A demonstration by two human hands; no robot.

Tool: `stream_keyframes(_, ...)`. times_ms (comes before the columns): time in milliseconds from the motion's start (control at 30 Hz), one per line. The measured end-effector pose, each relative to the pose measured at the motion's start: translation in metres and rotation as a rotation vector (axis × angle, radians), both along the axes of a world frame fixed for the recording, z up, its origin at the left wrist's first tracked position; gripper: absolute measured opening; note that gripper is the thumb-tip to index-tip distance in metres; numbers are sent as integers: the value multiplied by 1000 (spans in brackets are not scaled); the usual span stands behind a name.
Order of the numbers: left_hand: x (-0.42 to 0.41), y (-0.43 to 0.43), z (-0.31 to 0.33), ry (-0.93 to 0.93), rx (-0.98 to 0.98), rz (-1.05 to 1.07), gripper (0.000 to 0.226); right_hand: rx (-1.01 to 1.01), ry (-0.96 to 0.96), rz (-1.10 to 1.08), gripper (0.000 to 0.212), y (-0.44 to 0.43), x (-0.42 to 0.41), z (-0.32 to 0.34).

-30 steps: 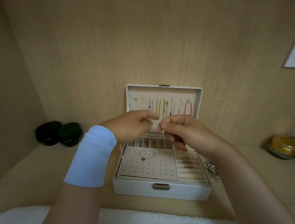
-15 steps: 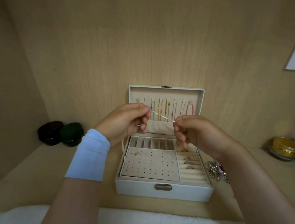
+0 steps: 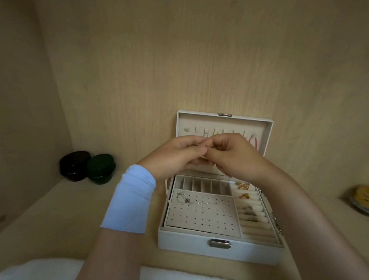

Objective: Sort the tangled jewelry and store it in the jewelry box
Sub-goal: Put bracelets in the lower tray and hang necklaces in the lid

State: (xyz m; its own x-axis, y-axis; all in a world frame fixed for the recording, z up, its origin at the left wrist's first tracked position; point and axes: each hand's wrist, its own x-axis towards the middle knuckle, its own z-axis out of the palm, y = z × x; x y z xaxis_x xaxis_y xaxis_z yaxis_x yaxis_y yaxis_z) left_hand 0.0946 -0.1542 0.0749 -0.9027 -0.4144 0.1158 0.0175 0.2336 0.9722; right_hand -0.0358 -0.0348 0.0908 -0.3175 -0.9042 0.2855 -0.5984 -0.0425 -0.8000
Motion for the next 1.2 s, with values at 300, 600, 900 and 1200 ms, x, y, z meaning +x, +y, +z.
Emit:
stream_keyframes(300, -4, -25, 5, -151, -249, 289, 16, 47, 115, -201, 18, -15, -13, 1)
stream_keyframes(600, -47, -32, -13, 151, -183, 716, 21, -291, 9, -654, 12, -63, -17, -11)
stream_keyframes(900, -57, -35, -14, 82, -317, 848, 34, -356, 20, -830, 14, -92, -10, -19)
stream_keyframes(1200, -42, -36, -9, -133, -262, 593, 31, -124, 34, -740, 12, -79, -7, -23)
